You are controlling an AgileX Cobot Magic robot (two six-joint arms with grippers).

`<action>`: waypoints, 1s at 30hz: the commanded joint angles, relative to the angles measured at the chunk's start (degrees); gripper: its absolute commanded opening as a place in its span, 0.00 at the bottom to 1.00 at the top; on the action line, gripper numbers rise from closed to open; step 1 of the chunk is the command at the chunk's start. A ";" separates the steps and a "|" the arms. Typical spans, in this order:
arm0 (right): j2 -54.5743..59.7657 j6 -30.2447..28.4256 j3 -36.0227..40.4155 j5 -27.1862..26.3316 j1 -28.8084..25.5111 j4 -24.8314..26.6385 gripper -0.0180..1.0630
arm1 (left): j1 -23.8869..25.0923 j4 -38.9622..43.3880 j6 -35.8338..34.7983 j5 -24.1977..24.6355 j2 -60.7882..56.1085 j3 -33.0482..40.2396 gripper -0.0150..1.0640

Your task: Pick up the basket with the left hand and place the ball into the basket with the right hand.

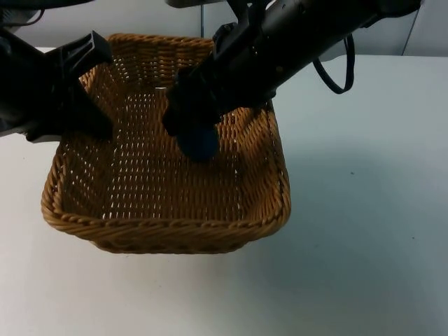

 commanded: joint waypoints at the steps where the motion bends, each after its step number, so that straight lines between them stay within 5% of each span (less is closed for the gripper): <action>1: -0.23 -0.10 -0.54 -0.08 0.31 -0.29 0.65 | 0.03 -1.68 -0.45 1.43 -0.84 -0.06 0.01; 16: -4.97 0.26 -0.54 2.43 0.31 -3.32 0.75 | 0.03 -1.68 -0.45 1.43 -0.84 -0.06 0.01; 19: -5.62 0.26 -0.54 3.59 0.31 -4.05 0.73 | 0.03 -1.68 -0.45 1.43 -0.84 -0.06 0.01; 23: -8.69 3.16 -0.54 6.13 0.31 -11.15 0.62 | 0.03 -1.49 -0.45 1.37 -0.84 -0.06 0.01; 30: -14.75 5.68 -0.54 7.63 0.31 -15.84 0.62 | 0.03 -1.48 -0.45 1.02 -0.84 -0.06 0.01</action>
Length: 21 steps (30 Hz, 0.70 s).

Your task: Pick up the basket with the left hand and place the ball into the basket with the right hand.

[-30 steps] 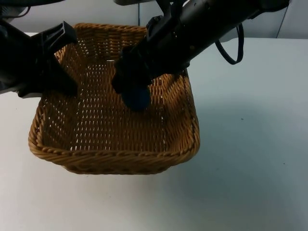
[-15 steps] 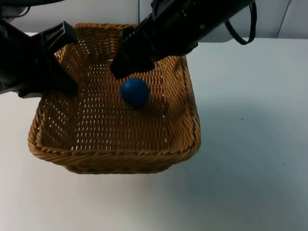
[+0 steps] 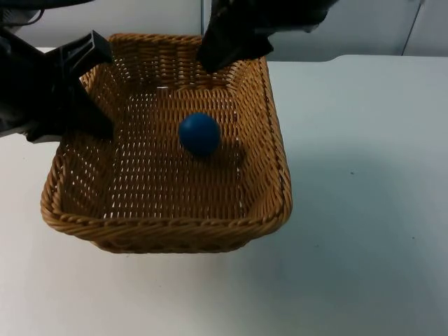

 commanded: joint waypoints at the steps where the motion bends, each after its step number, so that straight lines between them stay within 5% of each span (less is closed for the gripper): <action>1: -2.23 0.47 -0.54 0.44 0.24 -1.23 0.62 | 0.03 -1.48 -0.45 0.58 -0.84 -0.06 0.01; 21: -18.18 6.85 5.26 4.63 0.10 -8.07 0.68 | 0.03 -1.37 0.07 -2.10 0.15 -0.06 0.01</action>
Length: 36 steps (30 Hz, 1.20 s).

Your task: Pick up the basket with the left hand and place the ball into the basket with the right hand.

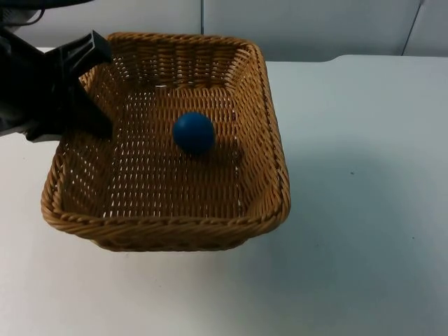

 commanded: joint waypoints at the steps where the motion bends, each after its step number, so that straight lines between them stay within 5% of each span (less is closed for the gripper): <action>1: -3.76 1.55 2.57 -0.34 0.10 -1.16 0.68 | 0.03 -1.26 0.22 -1.77 0.81 -0.06 0.01; 13: -17.43 3.36 3.99 0.55 0.10 -0.72 0.67 | 0.03 -1.82 5.57 -6.33 11.55 -0.06 0.01; 21: -19.39 3.96 3.99 2.91 0.10 -1.01 0.67 | 0.03 -9.17 13.57 -6.50 15.94 -0.06 0.01; 28: -19.28 3.96 4.12 3.08 0.10 -1.93 0.67 | 0.03 -9.17 13.66 -6.61 16.91 -0.06 0.01; 34: -19.28 3.96 4.12 3.53 0.10 -2.31 0.67 | 0.03 -8.17 13.71 -5.20 15.82 -0.06 0.28; 36: -19.28 3.96 4.12 3.53 0.10 -2.42 0.67 | 0.03 -8.19 13.71 -4.33 14.82 -0.06 0.47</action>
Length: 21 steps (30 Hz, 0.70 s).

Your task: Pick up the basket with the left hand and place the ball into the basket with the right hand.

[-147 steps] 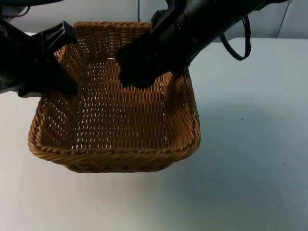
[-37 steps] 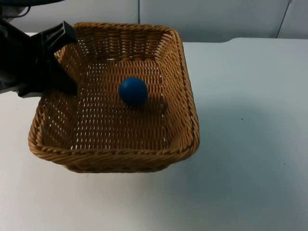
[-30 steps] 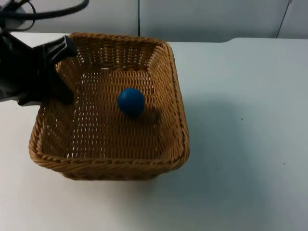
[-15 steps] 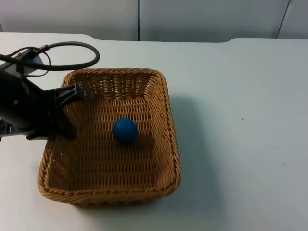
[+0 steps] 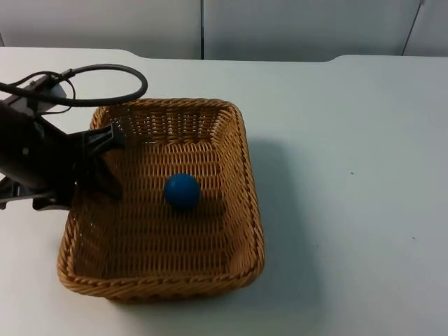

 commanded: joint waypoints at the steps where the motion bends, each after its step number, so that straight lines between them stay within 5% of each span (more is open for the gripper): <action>1: -0.19 0.20 0.33 0.10 0.10 -0.26 0.67 | 0.03 0.24 -0.17 1.13 -1.49 0.04 0.56; 5: -0.19 0.19 0.33 0.10 0.10 -0.66 0.67 | 0.03 0.24 -0.17 3.24 -3.90 0.04 0.68; 14: -0.67 1.36 0.43 1.78 0.10 -4.31 0.67 | 0.03 1.96 -1.27 8.51 -15.83 0.04 0.68; 21: -5.18 4.42 5.52 -1.99 0.10 -8.31 0.67 | 0.03 10.89 -2.29 2.83 -28.34 0.04 0.68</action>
